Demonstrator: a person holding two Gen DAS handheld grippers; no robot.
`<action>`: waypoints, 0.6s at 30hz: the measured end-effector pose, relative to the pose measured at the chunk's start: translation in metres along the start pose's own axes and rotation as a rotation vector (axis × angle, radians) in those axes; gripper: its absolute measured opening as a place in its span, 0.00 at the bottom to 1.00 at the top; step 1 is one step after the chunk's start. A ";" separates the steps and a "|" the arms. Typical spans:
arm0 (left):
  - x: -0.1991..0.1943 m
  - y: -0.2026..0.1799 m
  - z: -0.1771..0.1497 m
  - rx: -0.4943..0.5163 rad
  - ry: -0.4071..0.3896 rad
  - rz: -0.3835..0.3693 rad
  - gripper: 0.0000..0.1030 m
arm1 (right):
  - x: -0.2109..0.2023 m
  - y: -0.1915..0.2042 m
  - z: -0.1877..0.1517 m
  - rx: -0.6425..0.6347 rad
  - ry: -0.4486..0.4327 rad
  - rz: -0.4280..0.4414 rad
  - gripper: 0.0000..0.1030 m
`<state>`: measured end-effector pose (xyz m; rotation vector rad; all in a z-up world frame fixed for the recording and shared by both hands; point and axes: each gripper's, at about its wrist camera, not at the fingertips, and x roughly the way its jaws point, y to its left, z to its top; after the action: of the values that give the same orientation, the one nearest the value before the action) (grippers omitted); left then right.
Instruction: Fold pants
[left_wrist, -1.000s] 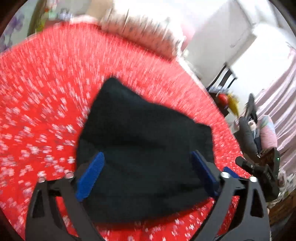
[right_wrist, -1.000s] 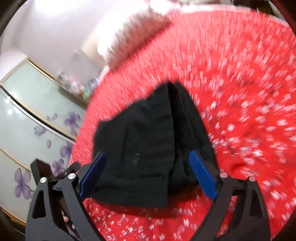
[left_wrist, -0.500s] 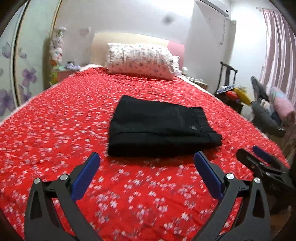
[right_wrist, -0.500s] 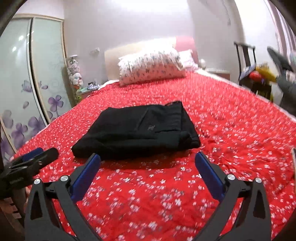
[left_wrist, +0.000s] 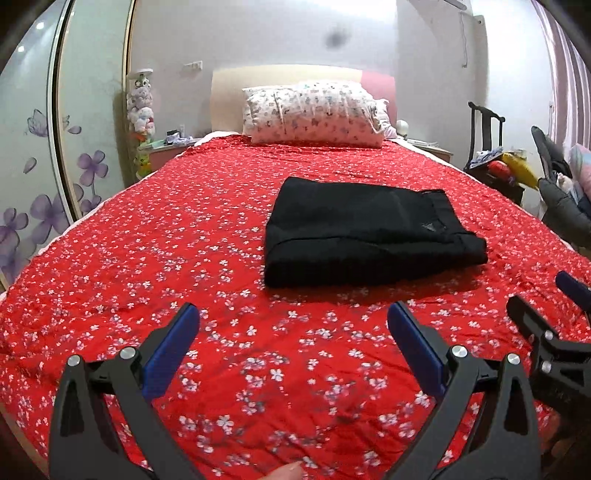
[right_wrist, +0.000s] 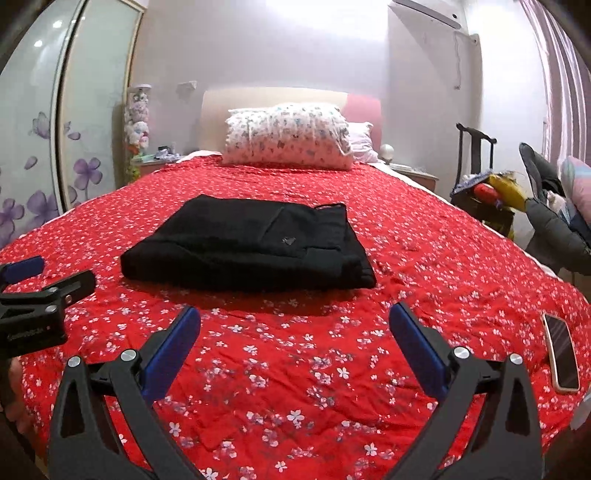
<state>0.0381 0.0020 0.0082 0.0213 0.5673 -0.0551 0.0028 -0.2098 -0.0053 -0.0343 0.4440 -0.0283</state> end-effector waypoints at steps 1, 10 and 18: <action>0.000 0.001 -0.001 0.000 0.004 0.002 0.98 | 0.000 -0.001 -0.001 0.005 0.000 -0.009 0.99; 0.008 0.005 -0.010 0.017 0.038 0.011 0.98 | 0.005 -0.010 -0.002 0.038 0.007 -0.060 0.99; 0.014 0.004 -0.016 0.013 0.064 -0.009 0.98 | 0.011 -0.012 -0.003 0.043 0.035 -0.061 0.99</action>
<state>0.0414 0.0059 -0.0121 0.0338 0.6311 -0.0667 0.0112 -0.2225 -0.0127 -0.0055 0.4771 -0.0986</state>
